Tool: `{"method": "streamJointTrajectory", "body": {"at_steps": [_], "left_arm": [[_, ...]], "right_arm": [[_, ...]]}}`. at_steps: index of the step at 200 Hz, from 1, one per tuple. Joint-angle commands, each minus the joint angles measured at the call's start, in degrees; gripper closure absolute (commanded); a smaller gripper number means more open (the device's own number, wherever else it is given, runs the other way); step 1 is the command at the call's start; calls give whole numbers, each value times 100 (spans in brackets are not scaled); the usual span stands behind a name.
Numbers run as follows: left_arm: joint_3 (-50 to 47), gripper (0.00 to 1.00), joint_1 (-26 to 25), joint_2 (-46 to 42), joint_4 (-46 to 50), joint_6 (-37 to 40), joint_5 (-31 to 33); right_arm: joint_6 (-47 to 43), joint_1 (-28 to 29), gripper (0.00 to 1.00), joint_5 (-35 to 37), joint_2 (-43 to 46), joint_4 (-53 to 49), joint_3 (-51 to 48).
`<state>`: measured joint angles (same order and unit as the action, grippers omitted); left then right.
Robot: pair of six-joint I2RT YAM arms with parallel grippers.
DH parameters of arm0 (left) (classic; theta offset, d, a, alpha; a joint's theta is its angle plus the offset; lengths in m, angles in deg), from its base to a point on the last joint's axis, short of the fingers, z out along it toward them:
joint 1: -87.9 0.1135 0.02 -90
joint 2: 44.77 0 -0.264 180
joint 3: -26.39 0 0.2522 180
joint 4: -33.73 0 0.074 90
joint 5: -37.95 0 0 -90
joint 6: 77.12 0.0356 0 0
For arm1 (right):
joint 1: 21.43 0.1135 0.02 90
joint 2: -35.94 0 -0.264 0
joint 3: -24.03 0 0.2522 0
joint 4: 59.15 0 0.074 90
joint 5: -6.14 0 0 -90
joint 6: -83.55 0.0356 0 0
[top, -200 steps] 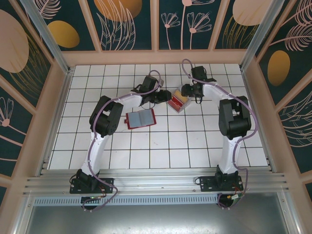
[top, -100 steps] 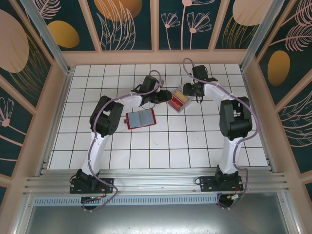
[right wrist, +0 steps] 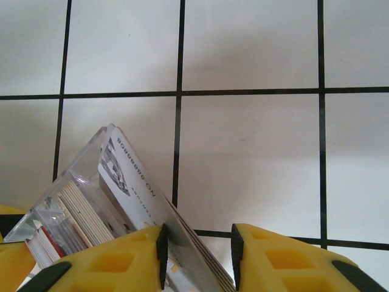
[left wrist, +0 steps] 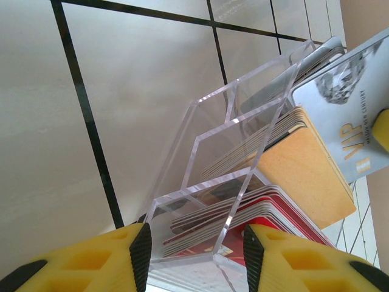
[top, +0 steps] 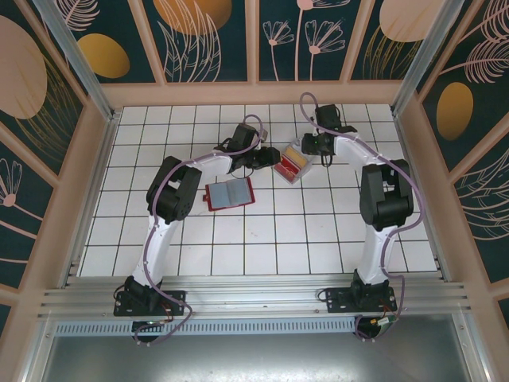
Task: Put the credit cards into the card holder
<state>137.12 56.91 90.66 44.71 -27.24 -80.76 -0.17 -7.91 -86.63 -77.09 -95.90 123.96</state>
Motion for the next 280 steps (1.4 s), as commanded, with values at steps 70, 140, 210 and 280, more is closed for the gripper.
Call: {"method": "streamJointTrajectory", "body": {"at_steps": [70,140,210,280], "left_arm": [[-63,53,-39,220,217,-32,4],[-20,54,-32,238,228,-48,-12],[1,54,-38,246,261,-31,-36],[-14,54,-38,236,257,-22,-41]], "right_arm": [[-101,-66,86,44,278,-145,110],[-136,-61,97,-182,331,-238,171],[-70,-142,97,-609,381,-453,97],[96,-375,96,-1027,498,-366,34]]}}
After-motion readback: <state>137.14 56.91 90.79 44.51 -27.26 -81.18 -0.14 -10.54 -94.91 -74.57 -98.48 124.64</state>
